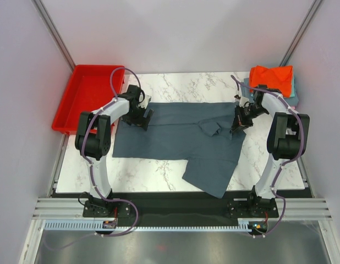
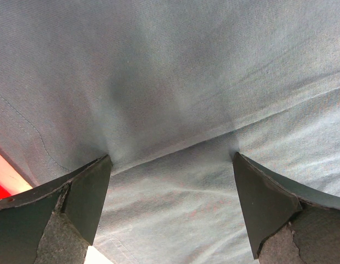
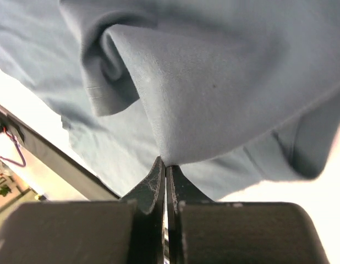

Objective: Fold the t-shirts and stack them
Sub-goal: Fold the tshirt

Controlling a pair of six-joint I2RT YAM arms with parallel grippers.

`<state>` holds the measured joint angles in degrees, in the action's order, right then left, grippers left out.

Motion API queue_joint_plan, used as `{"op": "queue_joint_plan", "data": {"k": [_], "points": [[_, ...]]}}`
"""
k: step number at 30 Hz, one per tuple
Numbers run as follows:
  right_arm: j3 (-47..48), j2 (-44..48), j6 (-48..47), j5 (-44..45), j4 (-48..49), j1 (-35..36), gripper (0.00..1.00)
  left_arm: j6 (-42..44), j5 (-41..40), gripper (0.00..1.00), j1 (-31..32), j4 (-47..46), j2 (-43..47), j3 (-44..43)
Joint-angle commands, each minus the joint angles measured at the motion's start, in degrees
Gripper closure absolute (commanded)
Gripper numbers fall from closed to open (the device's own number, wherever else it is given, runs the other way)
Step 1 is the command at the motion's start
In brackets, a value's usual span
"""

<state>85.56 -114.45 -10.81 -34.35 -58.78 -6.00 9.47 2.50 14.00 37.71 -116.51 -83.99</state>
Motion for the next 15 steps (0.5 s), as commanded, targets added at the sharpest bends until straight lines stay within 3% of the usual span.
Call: {"op": "queue_joint_plan", "data": {"k": [1, 15], "points": [[-1.01, 3.53, -5.36, 0.33, -6.69, -0.77, 1.0, 0.63, -0.39, 0.01, 0.06, -0.53, 1.99, 0.23], [2.76, -1.56, -8.53, 7.27, -12.4, -4.19, 1.0, 0.37, 0.13, 0.01, 0.06, -0.89, 1.99, 0.05]]}}
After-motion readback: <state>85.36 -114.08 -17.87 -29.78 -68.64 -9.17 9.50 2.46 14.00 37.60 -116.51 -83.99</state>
